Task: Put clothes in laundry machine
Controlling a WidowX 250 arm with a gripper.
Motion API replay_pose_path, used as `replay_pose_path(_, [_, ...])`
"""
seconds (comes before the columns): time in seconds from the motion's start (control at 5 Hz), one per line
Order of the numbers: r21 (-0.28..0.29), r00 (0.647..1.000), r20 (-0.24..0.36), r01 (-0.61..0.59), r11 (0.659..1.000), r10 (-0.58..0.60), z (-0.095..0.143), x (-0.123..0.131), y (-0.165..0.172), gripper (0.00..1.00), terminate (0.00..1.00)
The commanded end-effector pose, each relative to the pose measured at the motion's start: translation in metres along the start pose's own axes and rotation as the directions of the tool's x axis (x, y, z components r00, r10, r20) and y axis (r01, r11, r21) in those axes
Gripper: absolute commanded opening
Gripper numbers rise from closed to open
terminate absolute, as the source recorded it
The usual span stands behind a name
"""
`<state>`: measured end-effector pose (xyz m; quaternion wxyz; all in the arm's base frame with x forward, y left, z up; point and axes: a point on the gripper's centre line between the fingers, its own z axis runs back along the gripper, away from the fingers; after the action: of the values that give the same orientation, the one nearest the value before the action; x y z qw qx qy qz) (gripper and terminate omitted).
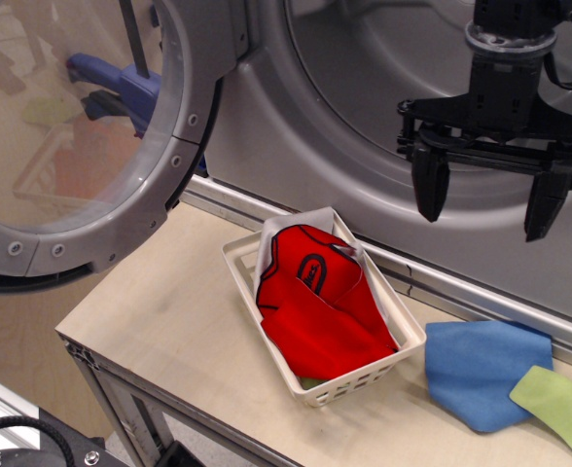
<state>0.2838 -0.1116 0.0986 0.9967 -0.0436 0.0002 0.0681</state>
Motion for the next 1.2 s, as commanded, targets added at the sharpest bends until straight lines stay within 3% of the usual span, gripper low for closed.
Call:
replay_pose_path(0.0, [0.0,1.0,0.0,0.0,1.0,0.0,0.0,0.0,0.0,1.0,0.0])
replay_pose_path(0.2, [-0.04,0.988,0.0,-0.151,0.988,0.151,0.01,-0.002,0.027,1.0,0.0])
replay_pose_path(0.4, [-0.058,0.92,0.056,-0.384,0.921,0.387,0.012,-0.005,0.075,1.0,0.0])
replay_pose_path(0.6, [-0.04,0.864,0.089,-0.494,0.869,0.495,0.016,-0.007,0.104,1.0,0.0])
replay_pose_path(0.8, [-0.041,0.779,0.167,-0.606,0.794,0.604,0.006,-0.005,0.131,1.0,0.0])
replay_pose_path(1.0, [-0.081,0.747,0.152,-0.643,0.762,0.647,-0.009,0.006,0.134,1.0,0.0])
